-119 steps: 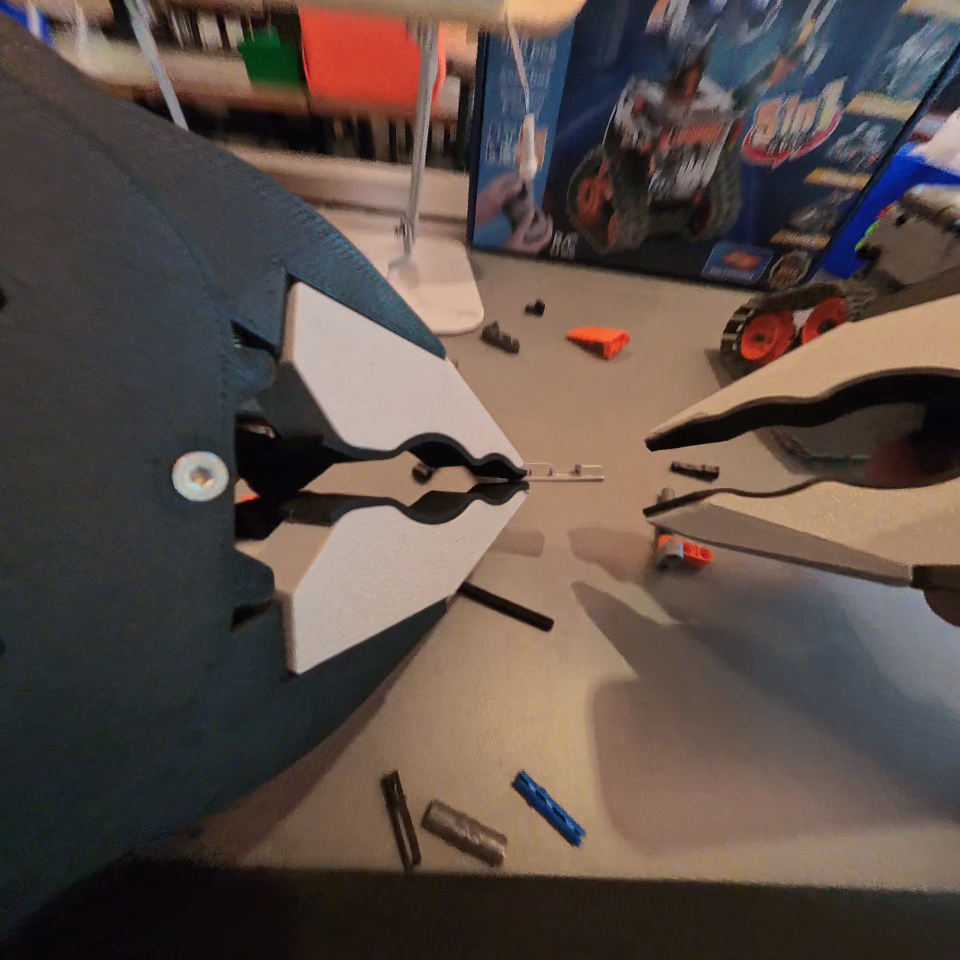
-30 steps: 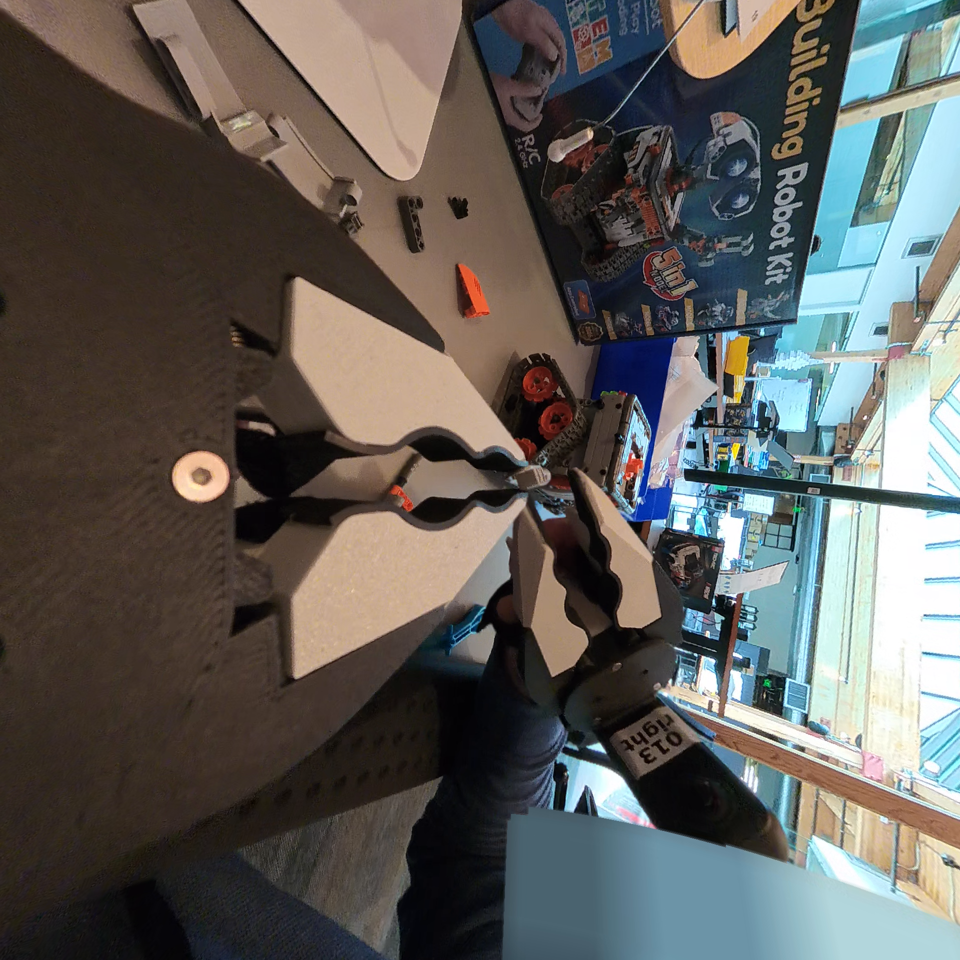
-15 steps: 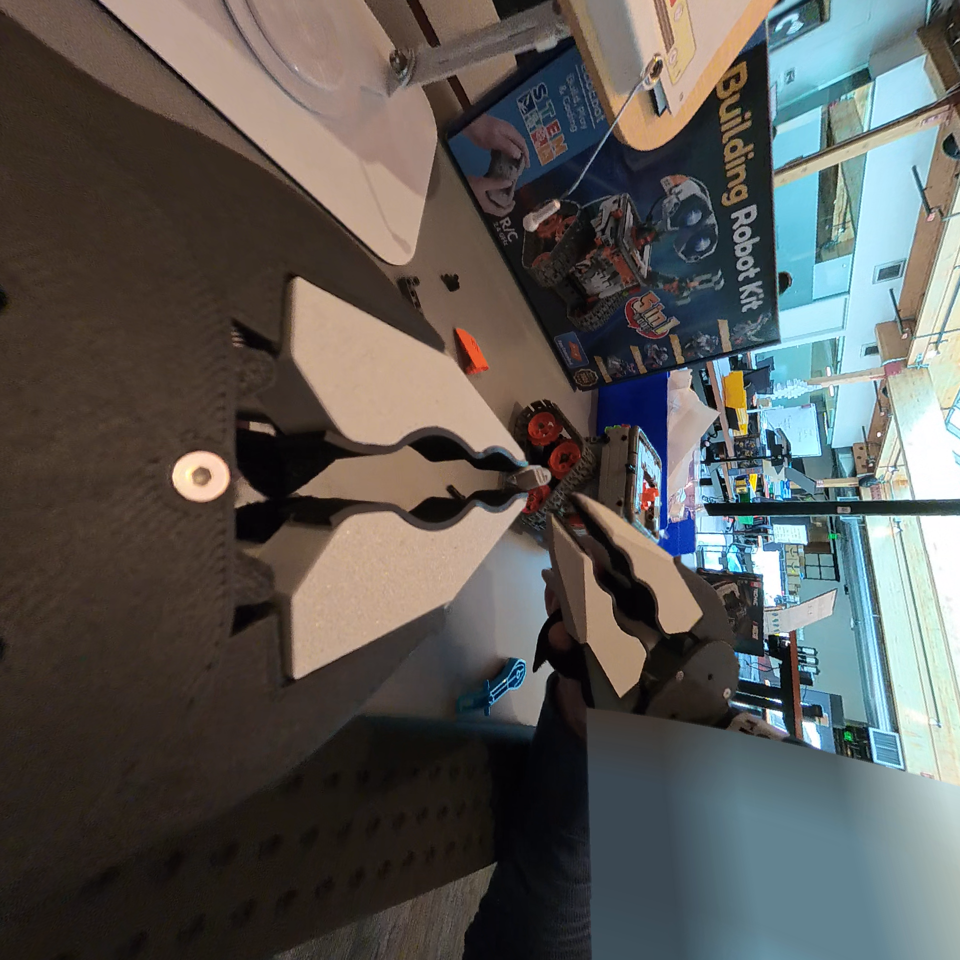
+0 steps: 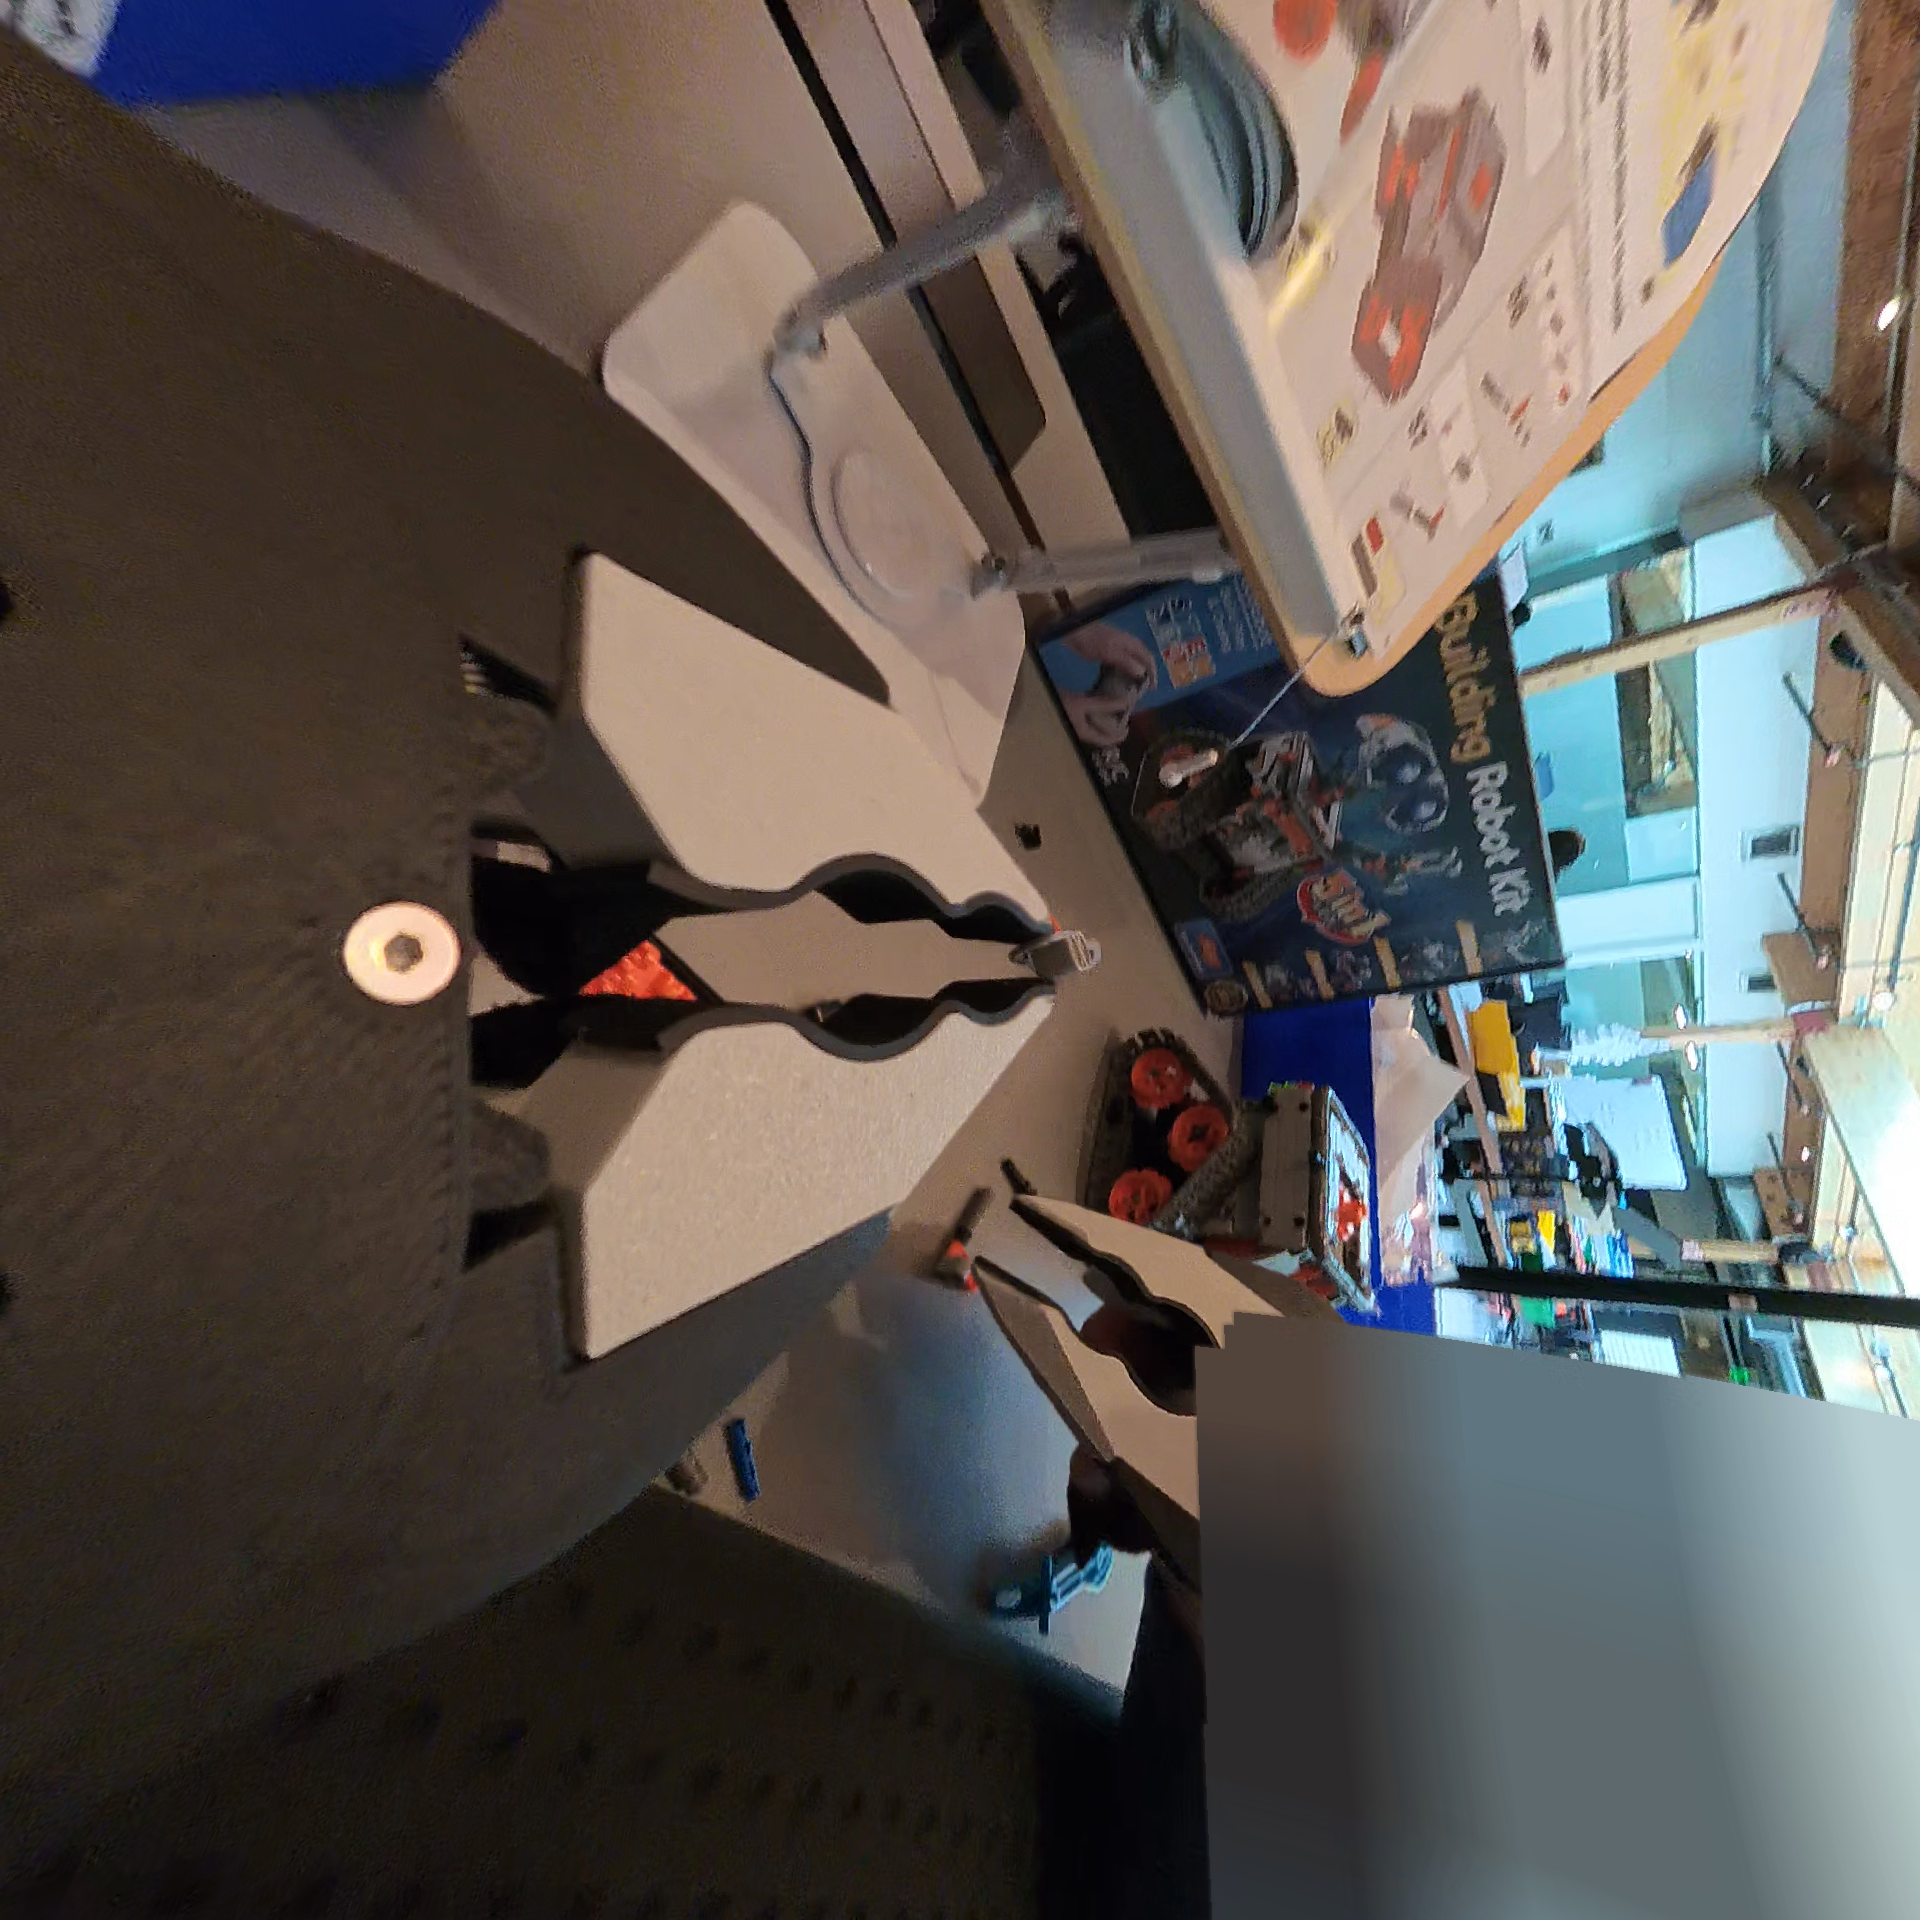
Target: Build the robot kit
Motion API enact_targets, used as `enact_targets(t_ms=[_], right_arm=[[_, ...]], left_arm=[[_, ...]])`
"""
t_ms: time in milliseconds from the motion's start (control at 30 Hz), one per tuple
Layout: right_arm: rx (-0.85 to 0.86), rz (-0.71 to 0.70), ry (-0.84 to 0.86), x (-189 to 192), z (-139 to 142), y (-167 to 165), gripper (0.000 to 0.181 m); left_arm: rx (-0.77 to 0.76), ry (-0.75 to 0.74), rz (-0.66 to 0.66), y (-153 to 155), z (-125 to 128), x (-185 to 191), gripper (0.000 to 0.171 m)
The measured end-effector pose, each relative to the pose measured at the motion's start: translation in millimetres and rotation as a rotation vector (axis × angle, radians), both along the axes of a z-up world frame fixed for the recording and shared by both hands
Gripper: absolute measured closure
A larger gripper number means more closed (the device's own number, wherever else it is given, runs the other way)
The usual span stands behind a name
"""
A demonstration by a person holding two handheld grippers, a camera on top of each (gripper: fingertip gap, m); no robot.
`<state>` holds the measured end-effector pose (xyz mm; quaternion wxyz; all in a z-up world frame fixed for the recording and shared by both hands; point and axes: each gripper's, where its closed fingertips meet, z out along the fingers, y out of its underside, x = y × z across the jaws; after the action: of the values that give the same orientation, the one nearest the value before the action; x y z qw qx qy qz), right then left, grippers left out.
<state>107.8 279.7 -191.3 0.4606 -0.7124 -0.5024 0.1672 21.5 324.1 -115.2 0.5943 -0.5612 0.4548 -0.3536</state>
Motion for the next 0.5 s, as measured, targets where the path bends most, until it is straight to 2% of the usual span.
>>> enact_targets(t_ms=[100,167,300,367,500], right_arm=[[0.005,-0.039,-0.019,4.0,-0.5,12.4,0.162],[-0.023,-0.005,-0.008,-4.9,-1.1,10.9,0.162],[-0.058,0.080,-0.043,-32.8,-10.9,0.7,0.160],[-0.075,0.119,-0.071,-45.8,-16.2,-4.9,0.155],[-0.085,0.172,-0.114,-56.8,-17.3,-9.3,0.158]], left_arm=[[0.066,0.005,0.079,0.2,4.6,-18.9,0.166],[0.122,0.039,0.154,2.3,2.1,-30.0,0.166],[0.175,0.071,0.180,-9.3,-1.7,-40.6,0.166],[0.161,0.077,0.188,-10.8,-5.7,-46.9,0.166],[0.111,0.052,0.209,-8.7,-15.0,-61.2,0.166]])
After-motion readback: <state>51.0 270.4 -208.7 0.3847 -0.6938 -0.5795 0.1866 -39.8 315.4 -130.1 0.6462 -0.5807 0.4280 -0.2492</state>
